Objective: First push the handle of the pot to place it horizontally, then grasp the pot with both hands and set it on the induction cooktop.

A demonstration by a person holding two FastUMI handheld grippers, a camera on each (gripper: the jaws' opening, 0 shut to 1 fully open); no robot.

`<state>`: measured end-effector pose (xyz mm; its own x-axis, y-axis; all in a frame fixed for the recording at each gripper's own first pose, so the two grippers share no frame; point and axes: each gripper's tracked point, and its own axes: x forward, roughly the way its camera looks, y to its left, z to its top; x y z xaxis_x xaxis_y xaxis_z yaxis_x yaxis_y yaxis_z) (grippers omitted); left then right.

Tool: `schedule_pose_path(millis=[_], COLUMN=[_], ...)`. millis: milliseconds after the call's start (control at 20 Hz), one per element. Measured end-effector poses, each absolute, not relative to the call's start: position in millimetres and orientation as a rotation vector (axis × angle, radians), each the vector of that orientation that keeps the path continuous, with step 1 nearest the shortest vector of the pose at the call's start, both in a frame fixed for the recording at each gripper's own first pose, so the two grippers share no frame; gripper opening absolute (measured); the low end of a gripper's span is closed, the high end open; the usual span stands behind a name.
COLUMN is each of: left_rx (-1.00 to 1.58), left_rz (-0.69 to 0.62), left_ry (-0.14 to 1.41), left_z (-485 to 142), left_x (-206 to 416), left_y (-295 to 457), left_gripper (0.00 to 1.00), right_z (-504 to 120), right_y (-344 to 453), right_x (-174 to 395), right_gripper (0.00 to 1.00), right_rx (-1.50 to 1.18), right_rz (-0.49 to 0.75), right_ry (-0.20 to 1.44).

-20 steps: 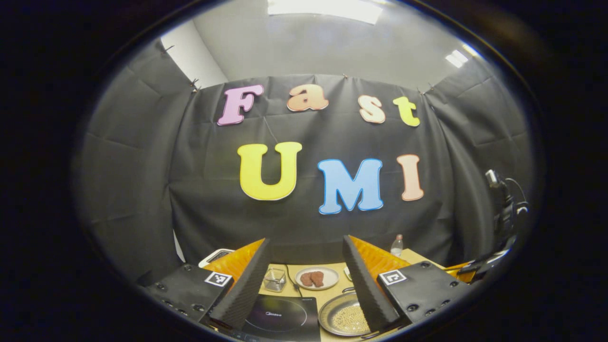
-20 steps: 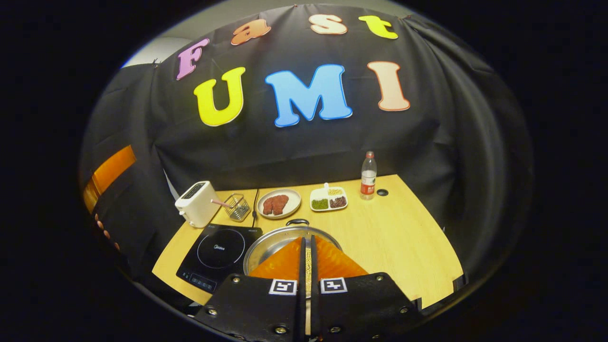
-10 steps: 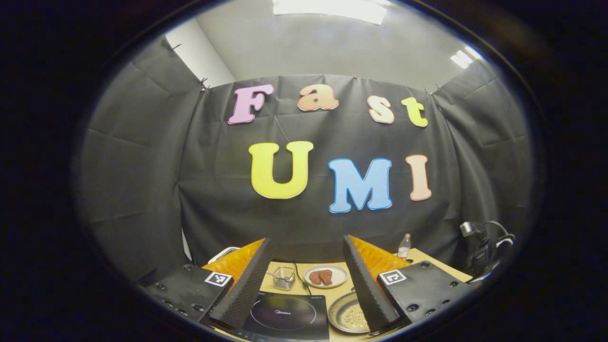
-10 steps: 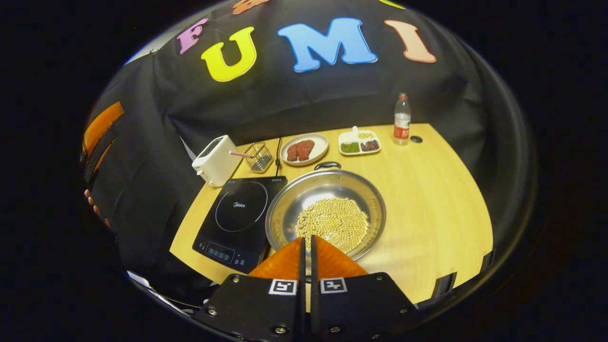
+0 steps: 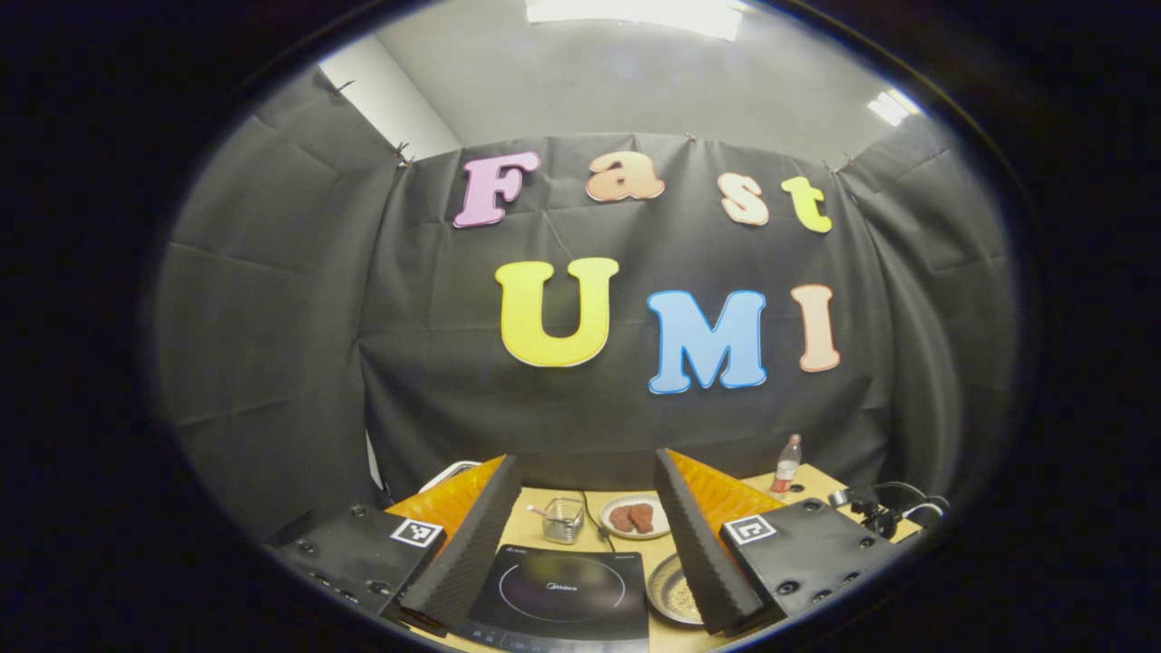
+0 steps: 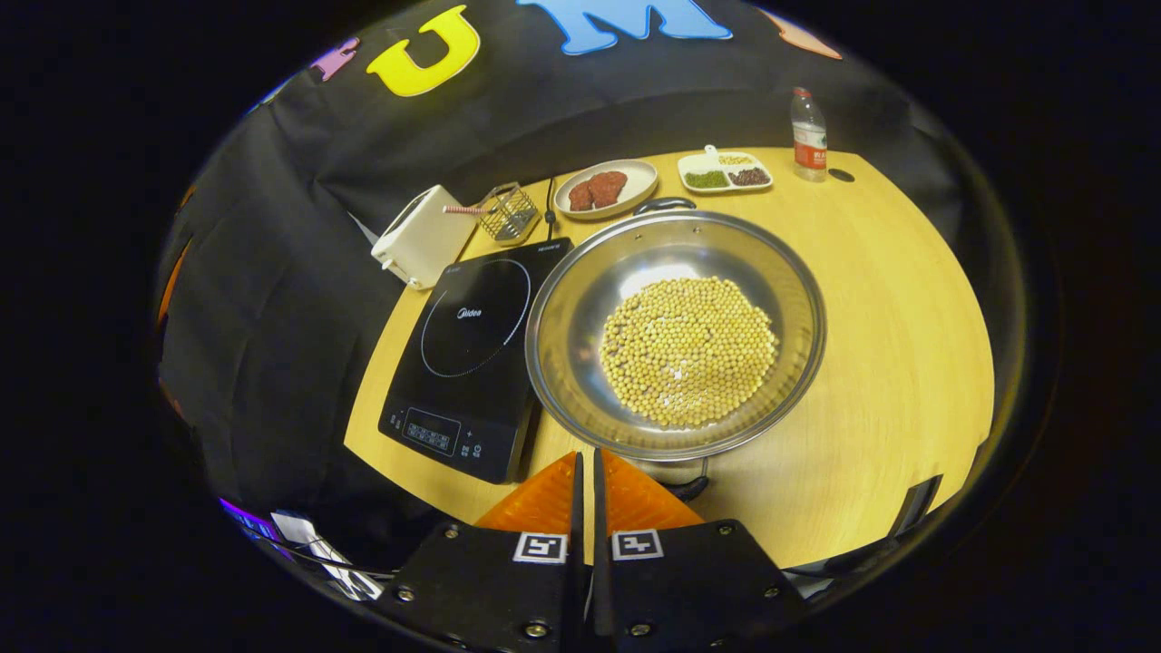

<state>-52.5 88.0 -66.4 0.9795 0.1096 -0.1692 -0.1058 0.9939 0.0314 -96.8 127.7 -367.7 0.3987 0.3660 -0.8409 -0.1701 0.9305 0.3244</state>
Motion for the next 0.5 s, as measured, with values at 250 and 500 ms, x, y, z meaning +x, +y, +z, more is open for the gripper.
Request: schedule_pose_path(millis=[250, 500], left_rx=[0.023, 0.03], left_rz=[0.146, 0.18], left_ry=[0.19, 0.198], left_z=[-70.9, -72.6], left_x=[-60.0, -67.7], left_y=[105.4, 119.6], left_gripper=[0.99, 0.97], right_z=[-395.2, -415.5], right_y=[147.1, 154.5], right_x=[-101.6, -101.2], right_gripper=[0.04, 0.04], right_rx=[0.172, 0.183], right_rz=[0.365, 0.367], right_ry=[1.172, 1.209])
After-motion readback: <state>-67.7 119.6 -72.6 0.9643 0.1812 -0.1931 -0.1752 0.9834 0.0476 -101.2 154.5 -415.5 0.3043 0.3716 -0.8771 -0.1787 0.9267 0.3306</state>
